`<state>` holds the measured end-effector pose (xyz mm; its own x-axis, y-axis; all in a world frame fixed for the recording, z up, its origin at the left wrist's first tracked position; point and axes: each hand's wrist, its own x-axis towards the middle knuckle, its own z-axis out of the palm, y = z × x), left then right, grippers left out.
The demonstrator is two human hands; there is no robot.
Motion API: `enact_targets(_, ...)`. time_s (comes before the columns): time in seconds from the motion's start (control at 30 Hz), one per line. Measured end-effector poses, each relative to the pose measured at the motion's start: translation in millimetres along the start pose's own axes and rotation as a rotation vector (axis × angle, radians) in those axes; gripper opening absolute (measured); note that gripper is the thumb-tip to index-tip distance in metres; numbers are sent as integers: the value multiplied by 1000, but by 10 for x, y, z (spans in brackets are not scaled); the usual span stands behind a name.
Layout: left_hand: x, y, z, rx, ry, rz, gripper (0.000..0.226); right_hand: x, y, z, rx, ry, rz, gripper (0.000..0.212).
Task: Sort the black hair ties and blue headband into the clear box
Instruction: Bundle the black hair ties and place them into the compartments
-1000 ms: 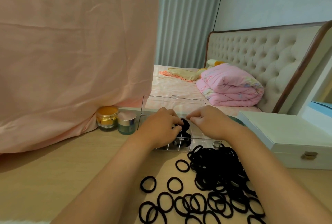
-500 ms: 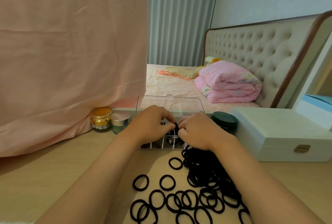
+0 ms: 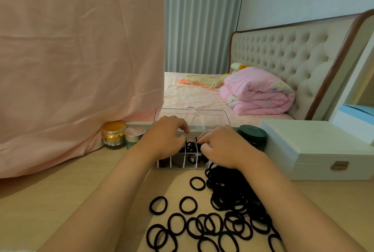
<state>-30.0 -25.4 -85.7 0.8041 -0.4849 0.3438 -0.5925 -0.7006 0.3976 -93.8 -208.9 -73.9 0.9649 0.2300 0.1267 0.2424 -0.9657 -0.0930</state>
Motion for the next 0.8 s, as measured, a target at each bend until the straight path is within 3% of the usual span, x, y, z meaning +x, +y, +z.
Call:
enact_targets(0.07,-4,-11,18,35,-65,26,27,18,-28,53,-69,-46,-5,52)
enact_targets(0.17,-12,-13,94,90,-128,62,34,35,-25,29,-45,-81,0,47)
enact_targets(0.3,-12,-30,133,105,-99,81,37,31,26,-33,67,92,35,45)
enact_targets(0.47,-12,-5,119,117,-102,76,39,6,-47,2,-12,-76,32,55)
enact_targets(0.6,-53,69,59,123,-133,74,42,-75,-45,-166,115,99,93,41)
enact_targets(0.7,-128,139,11,94,-89,94,38,-213,-102,-252,204,167,73,39)
enact_targets(0.8,-262,240,-123,92,-51,114,19,-402,-214,-317,238,126,39,36)
